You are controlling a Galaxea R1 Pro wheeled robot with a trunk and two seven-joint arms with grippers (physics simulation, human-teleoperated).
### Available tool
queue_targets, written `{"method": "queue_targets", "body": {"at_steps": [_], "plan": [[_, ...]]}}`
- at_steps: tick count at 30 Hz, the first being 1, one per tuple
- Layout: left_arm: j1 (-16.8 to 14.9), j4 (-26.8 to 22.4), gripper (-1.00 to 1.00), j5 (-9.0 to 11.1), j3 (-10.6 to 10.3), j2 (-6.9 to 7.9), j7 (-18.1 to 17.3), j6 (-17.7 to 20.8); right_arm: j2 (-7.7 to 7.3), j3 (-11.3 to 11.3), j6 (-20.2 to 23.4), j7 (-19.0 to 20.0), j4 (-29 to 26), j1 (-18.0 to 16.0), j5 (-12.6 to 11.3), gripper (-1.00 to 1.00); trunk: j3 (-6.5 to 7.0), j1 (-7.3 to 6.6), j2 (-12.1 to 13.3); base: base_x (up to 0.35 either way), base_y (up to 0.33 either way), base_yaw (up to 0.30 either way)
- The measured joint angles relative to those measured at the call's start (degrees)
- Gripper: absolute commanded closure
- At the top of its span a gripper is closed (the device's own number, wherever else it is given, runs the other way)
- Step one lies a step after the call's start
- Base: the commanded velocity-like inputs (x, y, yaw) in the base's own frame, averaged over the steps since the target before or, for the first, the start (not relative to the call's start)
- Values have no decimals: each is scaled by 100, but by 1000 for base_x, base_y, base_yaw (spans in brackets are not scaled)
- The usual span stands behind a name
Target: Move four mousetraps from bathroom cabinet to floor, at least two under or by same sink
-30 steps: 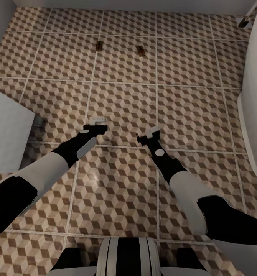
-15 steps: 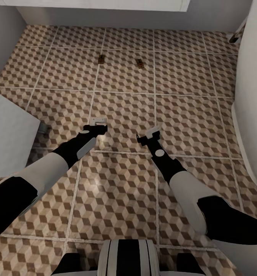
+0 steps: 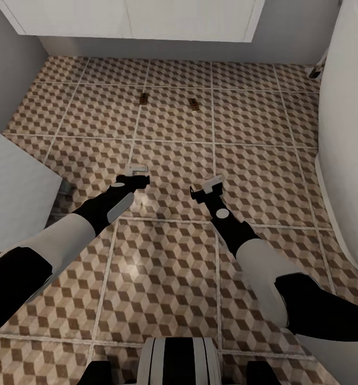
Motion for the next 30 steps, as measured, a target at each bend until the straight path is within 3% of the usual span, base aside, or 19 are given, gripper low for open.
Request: {"method": "queue_targets", "body": {"at_steps": [30], "plan": [[30, 18, -100, -9, -17, -8, 0, -5, 0, -25, 11, -40, -9, 193, -11, -100, 667, -77, 40, 0, 0, 0]]}}
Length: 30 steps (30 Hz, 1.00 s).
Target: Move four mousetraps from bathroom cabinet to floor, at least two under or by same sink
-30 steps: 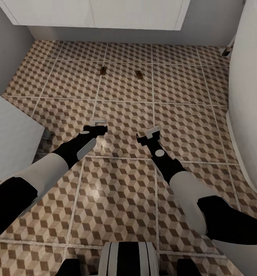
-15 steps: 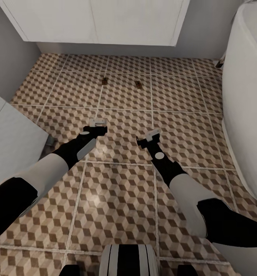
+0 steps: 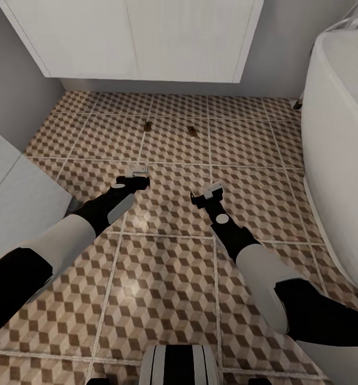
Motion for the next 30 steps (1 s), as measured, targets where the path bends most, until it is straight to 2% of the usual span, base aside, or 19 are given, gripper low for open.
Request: {"method": "queue_targets", "body": {"at_steps": [11, 30], "plan": [[6, 2, -100, 8, -1, -1, 0, 0, 0, -3, -1, 0, 0, 17, -1, -100, 331, -29, 15, 0, 0, 0], [82, 25, -100, 0, -1, -1, 0, -5, 0, -12, -15, -1, 0, 265, -2, -100, 933, -77, 40, 0, 0, 0]]}}
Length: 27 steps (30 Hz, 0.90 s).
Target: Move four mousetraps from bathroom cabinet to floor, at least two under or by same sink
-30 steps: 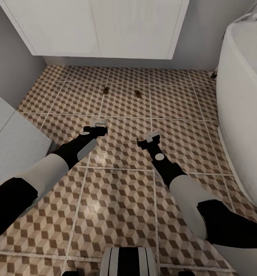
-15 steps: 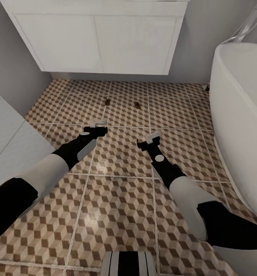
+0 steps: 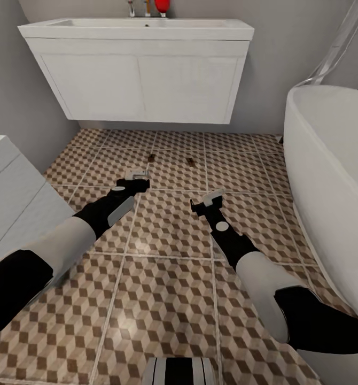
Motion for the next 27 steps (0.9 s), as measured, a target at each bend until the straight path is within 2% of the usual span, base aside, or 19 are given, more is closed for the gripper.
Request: {"method": "queue_targets", "body": {"at_steps": [7, 11, 18, 27], "plan": [[75, 7, -100, 1, -3, 0, 0, -3, -5, 0, -12, 0, 7, 70, 1, -100, 222, -18, 9, 0, 0, 0], [258, 8, -100, 3, -1, 0, 6, -4, -6, 0, -32, 0, 9, 210, -1, -100, 348, -28, 15, 0, 0, 0], [336, 32, -100, 1, 0, 6, 8, -13, -6, 0, -38, 0, 9, 238, -1, -100, 570, -46, 24, 0, 0, 0], [592, 183, -100, 3, -5, 6, 8, -46, -11, 0, -55, 0, 11, 396, 1, -100, 855, -69, 36, 0, 0, 0]]}}
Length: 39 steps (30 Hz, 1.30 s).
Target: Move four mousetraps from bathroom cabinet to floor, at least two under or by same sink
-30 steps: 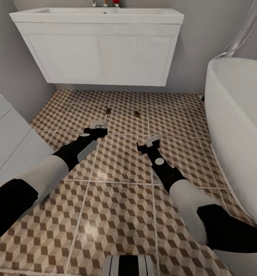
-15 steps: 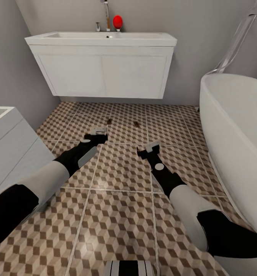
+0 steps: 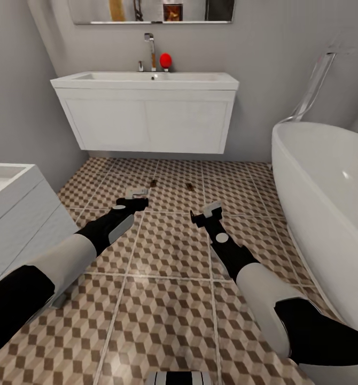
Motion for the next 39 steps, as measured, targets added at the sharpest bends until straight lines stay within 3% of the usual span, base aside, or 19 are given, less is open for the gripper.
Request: {"method": "queue_targets", "body": {"at_steps": [20, 27, 39], "plan": [[916, 98, -100, -3, -4, 3, -6, -65, -33, -4, -344, 0, 0, 466, -7, -100, 634, -52, 27, 0, 0, 0], [1069, 499, -100, 10, -10, -8, -22, -657, -111, -12, -501, 0, -3, 776, -10, -100, 855, -69, 36, 0, 0, 0], [1663, 787, -100, -19, -16, 13, -23, -1074, -166, -29, -895, 0, -58, 1418, -16, -100, 1236, -100, 52, 0, 0, 0]]}}
